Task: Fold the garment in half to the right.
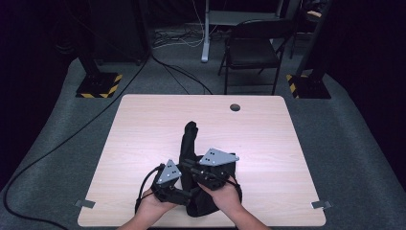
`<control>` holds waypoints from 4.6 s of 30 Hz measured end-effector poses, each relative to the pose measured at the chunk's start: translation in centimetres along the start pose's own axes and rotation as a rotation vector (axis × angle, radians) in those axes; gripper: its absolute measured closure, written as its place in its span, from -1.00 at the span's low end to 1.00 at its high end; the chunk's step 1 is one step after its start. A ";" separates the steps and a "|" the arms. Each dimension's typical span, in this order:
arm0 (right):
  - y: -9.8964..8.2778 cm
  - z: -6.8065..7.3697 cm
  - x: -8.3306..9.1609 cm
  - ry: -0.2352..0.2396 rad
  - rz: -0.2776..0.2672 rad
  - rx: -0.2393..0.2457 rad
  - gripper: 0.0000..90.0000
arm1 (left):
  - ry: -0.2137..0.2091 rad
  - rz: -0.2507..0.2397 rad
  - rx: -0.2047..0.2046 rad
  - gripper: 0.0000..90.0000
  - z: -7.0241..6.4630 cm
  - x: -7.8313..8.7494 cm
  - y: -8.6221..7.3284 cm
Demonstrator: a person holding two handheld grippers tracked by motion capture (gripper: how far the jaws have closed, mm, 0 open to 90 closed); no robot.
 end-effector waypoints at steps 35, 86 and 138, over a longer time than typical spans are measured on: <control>0.2 0.2 -0.2 0.000 0.006 0.000 0.86 | -0.025 -0.039 0.030 -0.96 -1.2 -0.3 0.1; -4.8 -3.6 2.3 -0.127 0.033 -0.087 0.84 | 0.010 0.079 -0.024 -0.94 -1.1 -2.2 -2.2; -12.2 -5.4 1.8 -0.161 0.259 -0.142 0.82 | 0.006 0.174 -0.109 -0.92 -1.8 -4.6 -3.5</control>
Point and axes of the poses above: each handheld gripper's, and its own axes: x roughly backward along the jaws, y roughly out of its top, z roughly to its left, the point moved 2 cm from there along -x, roughly forward along the jaws, and after that the axes turned 12 degrees about z, right-handed, at the moved point
